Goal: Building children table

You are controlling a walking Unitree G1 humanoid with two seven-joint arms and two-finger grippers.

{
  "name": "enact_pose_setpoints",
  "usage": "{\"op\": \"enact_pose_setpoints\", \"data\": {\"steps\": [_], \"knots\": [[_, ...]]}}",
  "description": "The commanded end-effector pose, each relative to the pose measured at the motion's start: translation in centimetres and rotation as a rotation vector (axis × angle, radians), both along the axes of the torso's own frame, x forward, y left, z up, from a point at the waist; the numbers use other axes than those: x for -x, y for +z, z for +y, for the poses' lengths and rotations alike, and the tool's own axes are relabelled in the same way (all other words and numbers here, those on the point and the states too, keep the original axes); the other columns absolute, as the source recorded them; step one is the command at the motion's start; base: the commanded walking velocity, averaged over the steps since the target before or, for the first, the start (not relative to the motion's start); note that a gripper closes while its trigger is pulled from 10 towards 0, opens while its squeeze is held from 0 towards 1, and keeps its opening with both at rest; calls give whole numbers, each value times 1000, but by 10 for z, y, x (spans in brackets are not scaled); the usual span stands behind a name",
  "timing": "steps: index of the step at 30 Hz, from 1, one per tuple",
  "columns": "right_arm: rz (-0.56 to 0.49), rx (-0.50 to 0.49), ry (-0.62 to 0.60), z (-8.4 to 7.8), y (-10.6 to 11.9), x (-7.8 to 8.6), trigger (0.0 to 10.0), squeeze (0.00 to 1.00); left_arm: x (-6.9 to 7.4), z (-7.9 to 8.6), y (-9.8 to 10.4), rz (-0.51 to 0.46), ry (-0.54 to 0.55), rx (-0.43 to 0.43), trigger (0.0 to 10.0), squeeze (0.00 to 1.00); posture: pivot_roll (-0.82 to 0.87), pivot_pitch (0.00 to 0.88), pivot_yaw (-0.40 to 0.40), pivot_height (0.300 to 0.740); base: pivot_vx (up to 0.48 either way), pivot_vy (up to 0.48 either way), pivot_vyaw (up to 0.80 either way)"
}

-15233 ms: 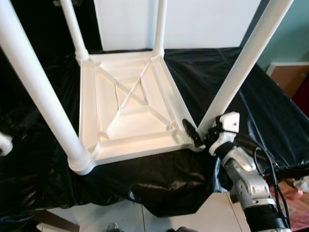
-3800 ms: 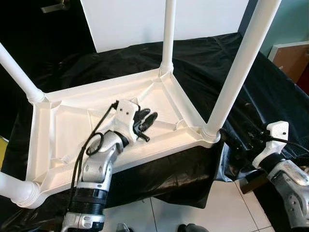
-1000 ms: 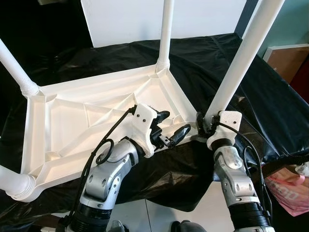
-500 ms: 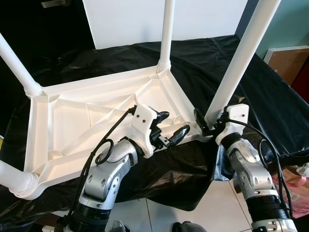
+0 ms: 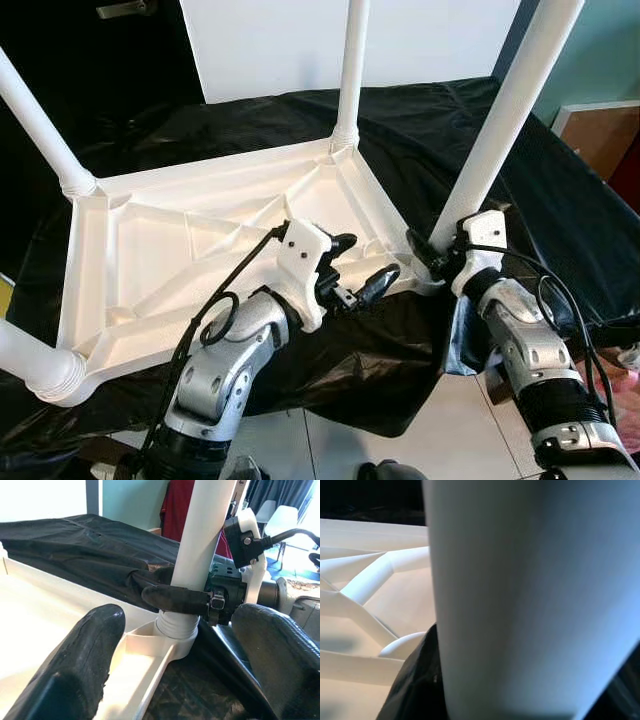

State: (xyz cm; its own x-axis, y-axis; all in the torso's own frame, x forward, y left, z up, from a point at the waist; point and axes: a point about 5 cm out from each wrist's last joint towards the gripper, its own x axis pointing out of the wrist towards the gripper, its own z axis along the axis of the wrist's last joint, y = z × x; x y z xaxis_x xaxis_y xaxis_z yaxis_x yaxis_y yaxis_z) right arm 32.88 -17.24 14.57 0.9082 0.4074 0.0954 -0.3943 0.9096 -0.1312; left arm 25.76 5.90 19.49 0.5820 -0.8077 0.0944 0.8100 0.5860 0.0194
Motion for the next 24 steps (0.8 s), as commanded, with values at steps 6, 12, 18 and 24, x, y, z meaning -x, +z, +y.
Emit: {"op": "enact_pose_setpoints", "data": {"steps": [6,12,18,24], "knots": [[53,-28,-12,7,-14,4,10000,0,4,1,0,1,46,-8,10000,0,22,75,-61,740,0,0,0],[38,-69,-140,6,-14,7,10000,0,5,2,-1,2,49,-7,10000,0,25,67,-68,740,0,0,0],[46,-107,-252,8,-17,7,10000,0,4,2,0,-1,48,-7,10000,0,16,63,-70,740,0,0,0],[73,-100,-403,8,-23,11,10000,0,4,0,-1,-2,45,-6,10000,0,0,69,-76,740,0,0,0]]}}
